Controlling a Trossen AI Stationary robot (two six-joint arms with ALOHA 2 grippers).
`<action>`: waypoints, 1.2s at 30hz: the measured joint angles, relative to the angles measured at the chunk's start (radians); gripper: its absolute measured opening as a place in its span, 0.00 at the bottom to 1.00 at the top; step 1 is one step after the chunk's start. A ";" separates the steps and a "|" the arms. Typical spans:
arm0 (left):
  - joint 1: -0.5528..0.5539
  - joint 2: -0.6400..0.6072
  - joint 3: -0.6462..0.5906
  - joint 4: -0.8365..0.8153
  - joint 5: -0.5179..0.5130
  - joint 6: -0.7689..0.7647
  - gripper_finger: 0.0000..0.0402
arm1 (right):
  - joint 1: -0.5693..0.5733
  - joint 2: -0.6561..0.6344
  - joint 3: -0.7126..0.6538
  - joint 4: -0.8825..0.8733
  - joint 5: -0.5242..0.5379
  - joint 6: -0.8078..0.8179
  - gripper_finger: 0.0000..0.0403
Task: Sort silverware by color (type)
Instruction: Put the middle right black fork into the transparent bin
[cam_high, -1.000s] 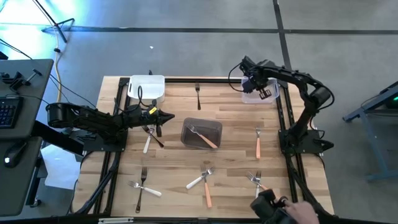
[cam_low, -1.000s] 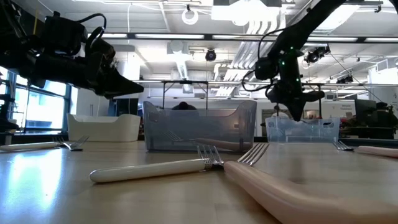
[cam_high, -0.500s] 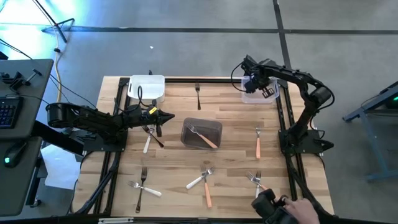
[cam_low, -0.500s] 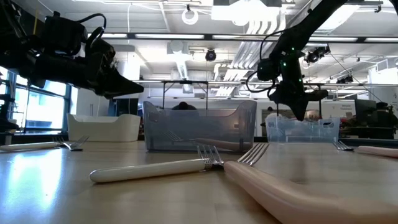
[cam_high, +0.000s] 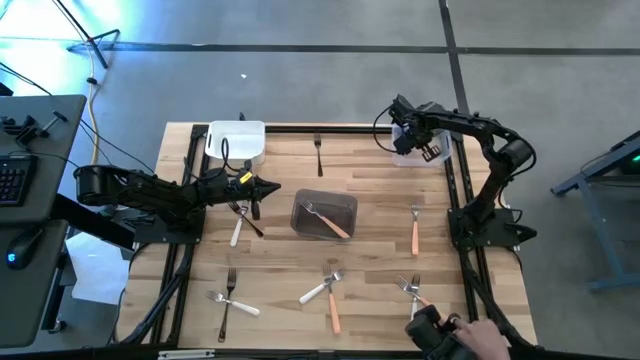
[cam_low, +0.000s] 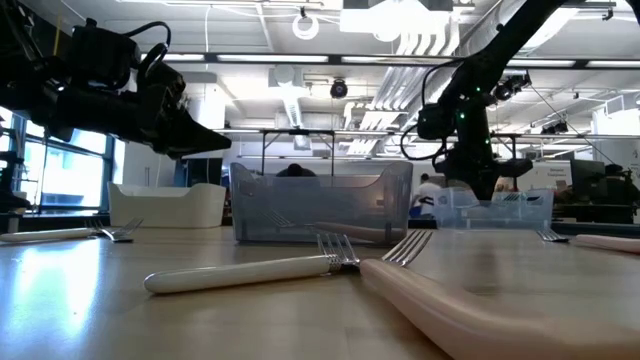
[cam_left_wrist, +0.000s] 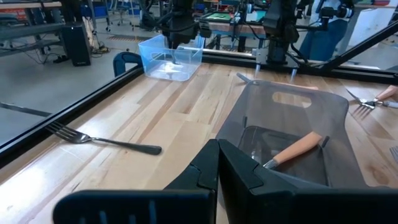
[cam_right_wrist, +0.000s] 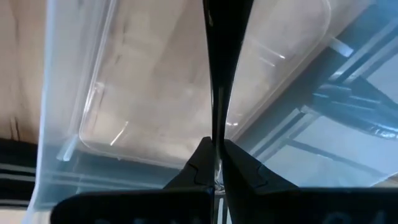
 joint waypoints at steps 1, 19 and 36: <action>0.000 0.000 0.000 0.000 0.000 -0.001 0.00 | 0.000 0.000 0.000 0.001 -0.006 0.000 0.00; 0.000 0.000 0.000 0.000 0.000 -0.002 0.00 | 0.000 0.101 0.000 0.050 -0.051 0.004 0.03; 0.000 0.000 0.000 0.000 -0.001 -0.002 0.00 | 0.057 0.104 0.086 0.028 0.045 0.210 0.36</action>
